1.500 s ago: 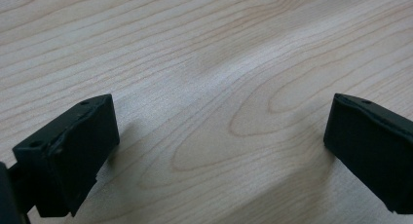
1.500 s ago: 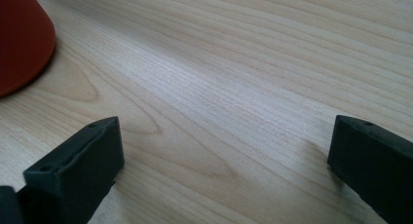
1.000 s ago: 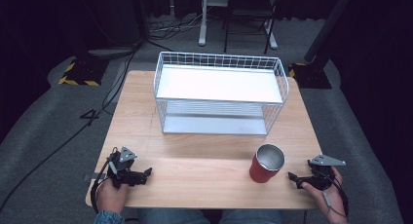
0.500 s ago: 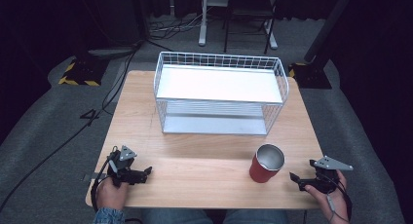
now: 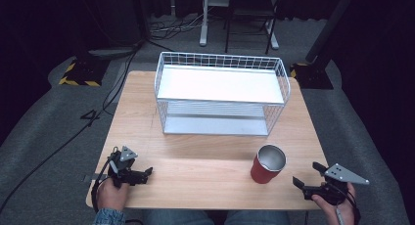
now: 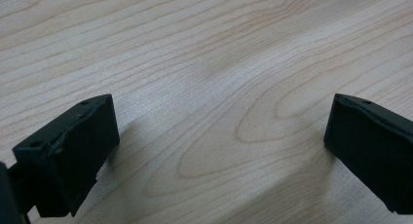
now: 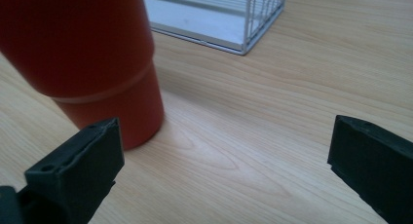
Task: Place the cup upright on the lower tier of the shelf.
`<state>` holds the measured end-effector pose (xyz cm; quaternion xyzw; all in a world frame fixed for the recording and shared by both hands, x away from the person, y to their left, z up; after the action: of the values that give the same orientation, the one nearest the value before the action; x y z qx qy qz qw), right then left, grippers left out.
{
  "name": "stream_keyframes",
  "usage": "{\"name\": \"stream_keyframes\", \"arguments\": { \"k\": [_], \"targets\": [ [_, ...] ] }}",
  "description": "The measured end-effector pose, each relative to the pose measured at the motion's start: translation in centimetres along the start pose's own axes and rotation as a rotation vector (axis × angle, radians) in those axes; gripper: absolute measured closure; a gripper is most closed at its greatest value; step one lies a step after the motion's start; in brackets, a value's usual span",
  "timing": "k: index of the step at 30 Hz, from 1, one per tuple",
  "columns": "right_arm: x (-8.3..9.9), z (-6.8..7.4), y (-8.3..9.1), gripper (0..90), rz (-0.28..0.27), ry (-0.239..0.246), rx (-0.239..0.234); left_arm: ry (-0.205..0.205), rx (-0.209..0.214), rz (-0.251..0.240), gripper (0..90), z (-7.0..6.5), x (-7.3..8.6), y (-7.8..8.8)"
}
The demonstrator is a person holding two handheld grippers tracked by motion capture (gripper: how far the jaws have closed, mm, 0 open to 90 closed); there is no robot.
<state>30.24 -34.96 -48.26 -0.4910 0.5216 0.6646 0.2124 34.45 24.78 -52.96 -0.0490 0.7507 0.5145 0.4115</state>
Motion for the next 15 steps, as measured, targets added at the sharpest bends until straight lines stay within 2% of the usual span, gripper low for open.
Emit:
{"name": "stream_keyframes", "arguments": {
  "k": [3, 7, 10, 15],
  "targets": [
    [-0.2, 1.0, 0.2, 0.1, -0.024, -0.001, -0.024, -0.002, -0.002, -0.001, 0.0, 0.0, 0.0, 0.0],
    [-0.7, 1.9, 0.3, 0.1, -0.048, 0.008, -0.034, -0.002, -0.002, -0.001, 0.0, 0.0, 0.0, 0.0],
    [-0.9, 2.4, 0.4, 0.1, -0.054, 0.019, -0.046, 0.000, 0.000, 0.000, 0.0, 0.0, 0.0, 0.0],
    [-1.2, 4.0, 0.3, 0.1, -0.073, 0.028, -0.084, 0.000, 0.000, 0.000, 0.0, 0.0, 0.0, 0.0]
  ]
}}
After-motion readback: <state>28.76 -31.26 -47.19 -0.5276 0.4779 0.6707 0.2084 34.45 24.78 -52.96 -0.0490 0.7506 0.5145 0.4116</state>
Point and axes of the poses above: each handheld gripper's, and its own axes: y roughly backward along the jaws, x roughly out of its underside, z roughly to its left, the point moved 3 cm from there along -y, roughly forward along the jaws, and after that the axes turned 8 degrees about x, right-handed, at the moved point
